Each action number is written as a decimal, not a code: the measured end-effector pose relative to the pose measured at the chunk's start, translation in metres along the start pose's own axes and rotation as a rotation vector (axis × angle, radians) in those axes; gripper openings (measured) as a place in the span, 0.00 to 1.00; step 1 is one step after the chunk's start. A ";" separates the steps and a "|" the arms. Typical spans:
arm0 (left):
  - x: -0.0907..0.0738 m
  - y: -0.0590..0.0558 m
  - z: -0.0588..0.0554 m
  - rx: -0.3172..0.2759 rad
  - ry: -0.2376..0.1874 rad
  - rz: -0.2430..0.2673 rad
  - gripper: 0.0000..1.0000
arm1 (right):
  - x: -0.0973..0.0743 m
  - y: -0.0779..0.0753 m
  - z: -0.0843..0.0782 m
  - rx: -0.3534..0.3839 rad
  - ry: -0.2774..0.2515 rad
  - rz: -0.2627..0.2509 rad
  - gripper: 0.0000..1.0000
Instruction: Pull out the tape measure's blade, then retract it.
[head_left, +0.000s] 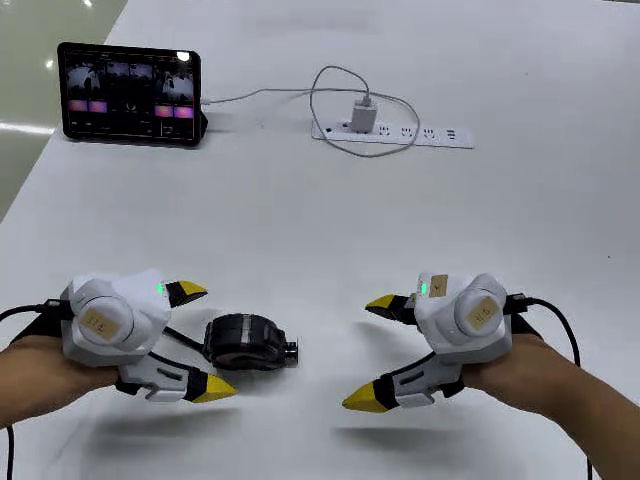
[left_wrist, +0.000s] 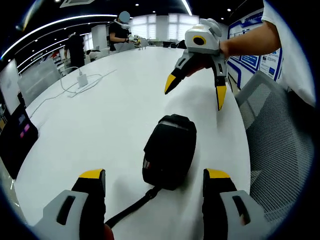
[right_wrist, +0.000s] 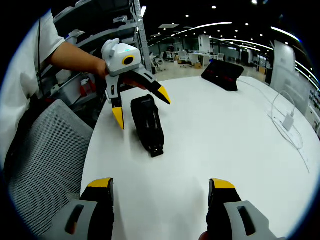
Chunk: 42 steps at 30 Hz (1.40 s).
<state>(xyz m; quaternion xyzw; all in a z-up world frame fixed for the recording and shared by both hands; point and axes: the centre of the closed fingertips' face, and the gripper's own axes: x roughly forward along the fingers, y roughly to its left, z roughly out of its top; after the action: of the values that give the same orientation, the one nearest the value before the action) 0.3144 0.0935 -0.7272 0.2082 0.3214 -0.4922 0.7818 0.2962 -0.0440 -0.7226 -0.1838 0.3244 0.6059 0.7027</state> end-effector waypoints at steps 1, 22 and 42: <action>0.001 0.000 0.000 0.005 0.003 -0.002 0.76 | 0.001 0.000 0.000 0.000 -0.001 0.002 0.76; 0.014 -0.008 0.002 0.095 0.061 -0.082 0.51 | 0.022 0.001 0.014 -0.021 -0.003 0.042 0.74; 0.015 -0.014 -0.008 0.149 0.115 -0.117 0.30 | 0.034 0.007 0.019 -0.060 0.008 0.075 0.63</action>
<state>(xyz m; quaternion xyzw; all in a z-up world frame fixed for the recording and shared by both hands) 0.3040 0.0830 -0.7438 0.2745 0.3400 -0.5469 0.7141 0.2956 -0.0054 -0.7308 -0.1948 0.3155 0.6405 0.6725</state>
